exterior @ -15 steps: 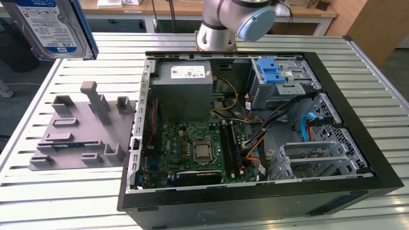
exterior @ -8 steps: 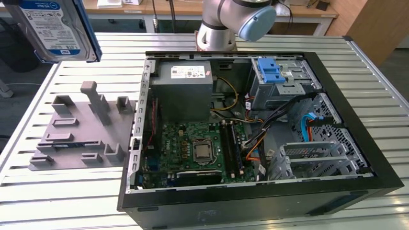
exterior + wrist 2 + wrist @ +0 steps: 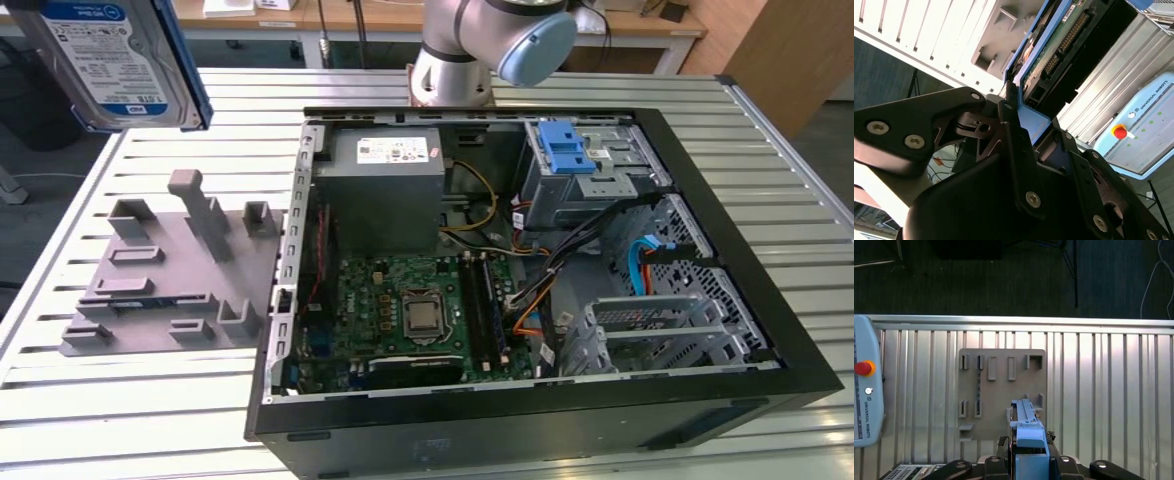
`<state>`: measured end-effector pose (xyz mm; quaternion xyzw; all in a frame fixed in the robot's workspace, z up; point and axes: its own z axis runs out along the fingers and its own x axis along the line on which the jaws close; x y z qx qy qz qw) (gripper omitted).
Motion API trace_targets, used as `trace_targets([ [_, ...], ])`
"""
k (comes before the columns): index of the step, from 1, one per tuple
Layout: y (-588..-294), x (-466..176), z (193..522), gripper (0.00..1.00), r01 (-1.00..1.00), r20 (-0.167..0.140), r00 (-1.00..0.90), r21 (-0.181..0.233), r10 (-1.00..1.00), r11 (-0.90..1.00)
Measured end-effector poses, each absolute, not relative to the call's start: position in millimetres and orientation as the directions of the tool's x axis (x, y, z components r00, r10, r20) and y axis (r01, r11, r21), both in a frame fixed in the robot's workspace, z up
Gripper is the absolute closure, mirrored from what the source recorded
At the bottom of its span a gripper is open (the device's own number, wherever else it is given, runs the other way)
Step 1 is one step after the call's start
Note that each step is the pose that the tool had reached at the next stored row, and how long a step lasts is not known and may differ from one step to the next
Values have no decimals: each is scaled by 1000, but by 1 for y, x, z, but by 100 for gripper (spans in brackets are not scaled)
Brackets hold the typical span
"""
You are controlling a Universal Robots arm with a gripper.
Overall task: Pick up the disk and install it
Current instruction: 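Pick up the disk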
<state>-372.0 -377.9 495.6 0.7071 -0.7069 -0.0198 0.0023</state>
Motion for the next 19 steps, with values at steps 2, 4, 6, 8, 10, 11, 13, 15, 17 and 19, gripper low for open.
trace_targets([
  [2,-379,-372,496,64,-1000,-25,0,31,-1000,-1],
  [4,-380,-371,496,64,-1000,-25,0,31,-1000,-1],
  [6,-381,-371,496,64,-1000,-25,0,31,-1000,-1],
  [8,-381,-371,496,64,-1000,-25,0,31,-1000,-1],
  [10,-382,-371,496,64,-1000,-25,0,31,-1000,0],
  [11,-382,-371,496,64,-1000,-25,0,31,-1000,0],
  [13,-383,-371,496,64,-1000,-25,0,31,-1000,0],
  [15,-383,-370,496,64,-1000,-25,0,31,-1000,0],
  [17,-384,-370,496,64,-1000,-25,0,31,-1000,-1],
  [19,-384,-369,496,64,-1000,-25,0,31,-1000,-1],
])
